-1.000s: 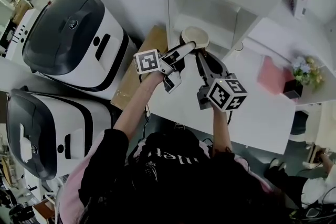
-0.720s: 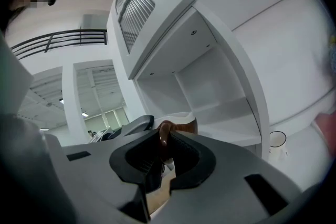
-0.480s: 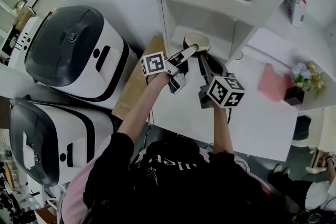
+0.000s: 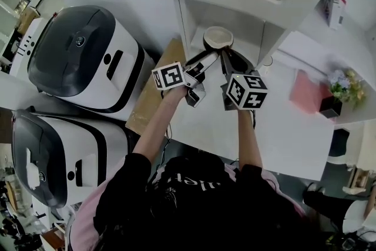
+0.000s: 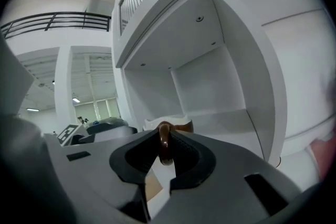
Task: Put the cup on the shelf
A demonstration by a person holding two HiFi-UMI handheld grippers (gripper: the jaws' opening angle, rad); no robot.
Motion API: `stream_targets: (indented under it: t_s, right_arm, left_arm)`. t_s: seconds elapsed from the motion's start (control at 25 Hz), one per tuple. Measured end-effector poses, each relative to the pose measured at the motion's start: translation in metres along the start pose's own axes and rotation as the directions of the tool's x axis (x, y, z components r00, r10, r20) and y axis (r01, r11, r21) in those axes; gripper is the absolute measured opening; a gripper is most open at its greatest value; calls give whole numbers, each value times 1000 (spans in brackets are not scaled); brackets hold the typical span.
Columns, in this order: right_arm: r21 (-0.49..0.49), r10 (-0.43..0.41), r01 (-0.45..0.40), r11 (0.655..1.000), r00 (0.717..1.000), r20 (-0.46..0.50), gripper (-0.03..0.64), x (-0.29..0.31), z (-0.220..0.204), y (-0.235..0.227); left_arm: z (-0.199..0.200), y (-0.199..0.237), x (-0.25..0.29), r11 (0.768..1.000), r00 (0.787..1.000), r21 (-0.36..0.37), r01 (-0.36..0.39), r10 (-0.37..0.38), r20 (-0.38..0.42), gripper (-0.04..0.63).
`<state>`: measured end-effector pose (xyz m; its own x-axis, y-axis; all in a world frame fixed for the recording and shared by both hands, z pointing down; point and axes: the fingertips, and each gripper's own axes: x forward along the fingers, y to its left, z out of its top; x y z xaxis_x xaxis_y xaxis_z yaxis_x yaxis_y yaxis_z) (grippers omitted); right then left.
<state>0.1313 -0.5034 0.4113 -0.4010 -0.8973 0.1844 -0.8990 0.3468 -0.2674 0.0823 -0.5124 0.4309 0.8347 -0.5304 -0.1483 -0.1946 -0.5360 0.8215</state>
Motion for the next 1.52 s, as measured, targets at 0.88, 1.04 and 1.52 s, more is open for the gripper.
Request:
stream_targets:
  t_s: [0.88,1.04,1.52]
  right_arm:
    - [-62,-88,80,995,986,-140,95,70,-8,-5]
    - [-63,-123,116,991,986,-109,132,53,-1,-7]
    - [-48,4,-9,999,995,-98,138,-53,-24,60]
  left_arm:
    - [-38,-29,-135,991,994,90,-102,98,43,370]
    - [-39,-40,-144,989,995,117,-95,90,41,370]
    - [-63,-96,-176,956,998,291,-42,55,-34,370]
